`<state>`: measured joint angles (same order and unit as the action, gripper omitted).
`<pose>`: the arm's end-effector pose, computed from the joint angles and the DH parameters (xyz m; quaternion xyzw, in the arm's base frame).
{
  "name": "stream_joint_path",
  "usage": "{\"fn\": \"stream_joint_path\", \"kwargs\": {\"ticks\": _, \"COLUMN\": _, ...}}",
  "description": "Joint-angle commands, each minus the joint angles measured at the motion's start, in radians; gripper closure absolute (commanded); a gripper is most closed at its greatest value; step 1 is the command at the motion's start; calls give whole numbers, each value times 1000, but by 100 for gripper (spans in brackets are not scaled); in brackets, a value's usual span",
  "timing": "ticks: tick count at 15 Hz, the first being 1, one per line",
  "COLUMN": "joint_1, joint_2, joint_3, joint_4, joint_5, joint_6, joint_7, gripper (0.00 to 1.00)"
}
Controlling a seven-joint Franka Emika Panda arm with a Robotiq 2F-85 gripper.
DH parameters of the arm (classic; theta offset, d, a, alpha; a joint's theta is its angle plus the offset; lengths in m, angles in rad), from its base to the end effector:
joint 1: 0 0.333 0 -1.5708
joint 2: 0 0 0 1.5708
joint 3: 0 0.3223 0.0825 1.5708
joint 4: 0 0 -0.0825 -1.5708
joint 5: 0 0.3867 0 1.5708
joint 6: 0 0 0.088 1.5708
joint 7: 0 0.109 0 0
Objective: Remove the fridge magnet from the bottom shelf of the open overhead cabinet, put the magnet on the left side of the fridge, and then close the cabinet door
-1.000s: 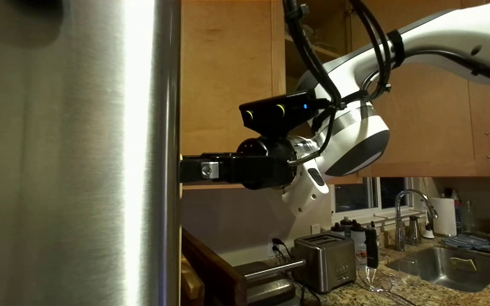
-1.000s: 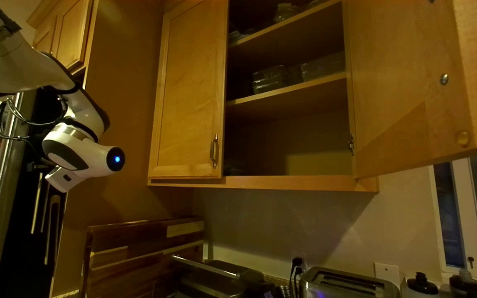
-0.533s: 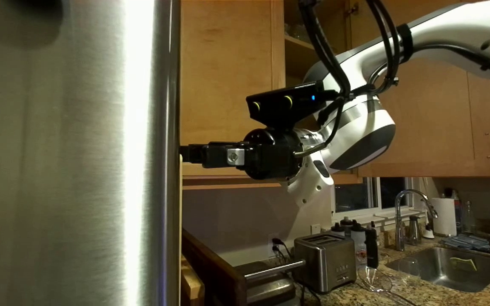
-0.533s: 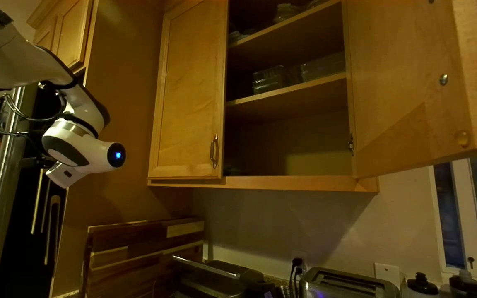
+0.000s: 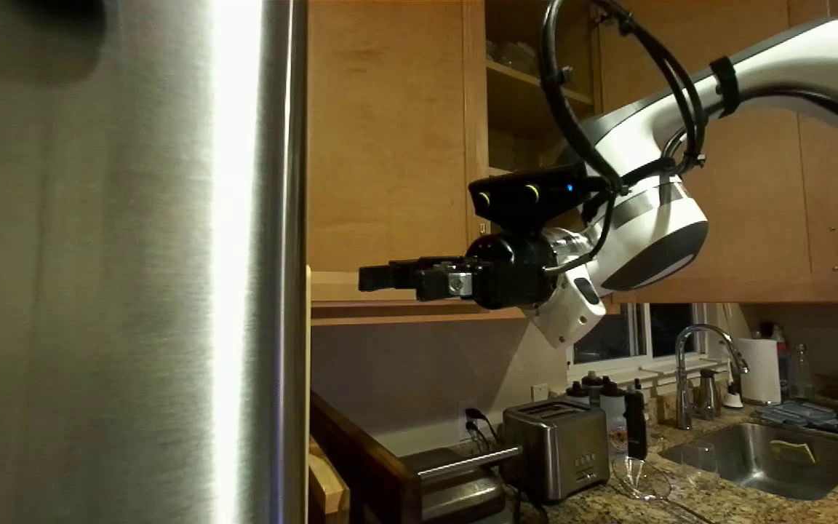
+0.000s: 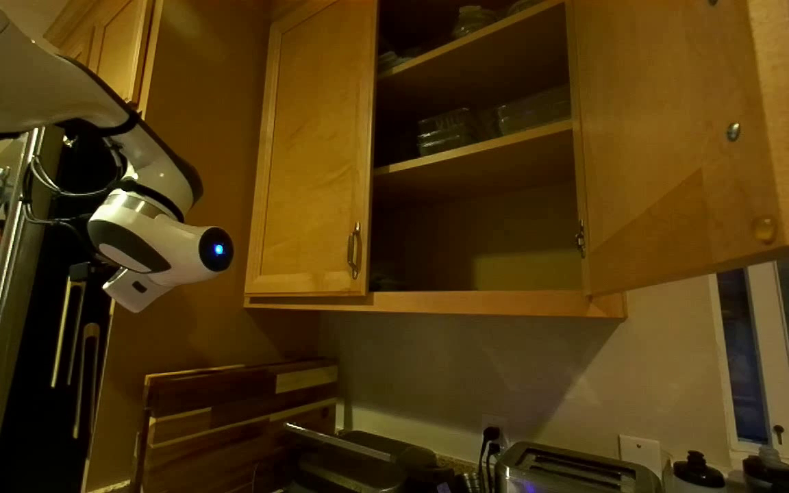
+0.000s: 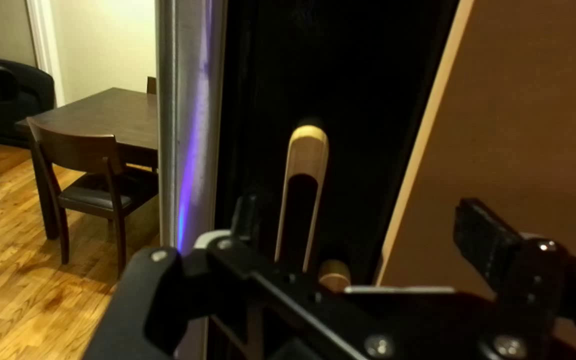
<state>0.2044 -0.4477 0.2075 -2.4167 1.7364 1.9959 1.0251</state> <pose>0.3799 0.2443 0.5363 -0.5473 0.5031 0.4201 0.5205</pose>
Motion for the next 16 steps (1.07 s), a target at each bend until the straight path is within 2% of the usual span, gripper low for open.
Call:
{"fn": "stream_joint_path", "kwargs": {"ticks": 1, "joint_1": -59, "joint_2": -79, "joint_3": -42, "joint_4": -45, "joint_5": -224, "joint_6": -75, "joint_7": 100, "gripper": 0}}
{"fn": "stream_joint_path", "kwargs": {"ticks": 4, "joint_1": -122, "joint_2": -78, "joint_3": -74, "joint_4": 2, "joint_5": -481, "joint_6": -195, "joint_7": 134, "gripper": 0}}
{"fn": "stream_joint_path", "kwargs": {"ticks": 8, "joint_1": -177, "joint_2": -60, "joint_3": -102, "joint_4": 99, "joint_5": -728, "joint_6": -403, "joint_7": 103, "gripper": 0}}
{"fn": "stream_joint_path", "kwargs": {"ticks": 11, "joint_1": -192, "joint_2": -32, "joint_3": -98, "joint_4": 189, "joint_5": -873, "joint_6": -526, "joint_7": 64, "gripper": 0}}
{"fn": "stream_joint_path", "kwargs": {"ticks": 16, "joint_1": -188, "joint_2": 19, "joint_3": -69, "joint_4": 309, "joint_5": -1117, "joint_6": -653, "joint_7": 22, "gripper": 0}}
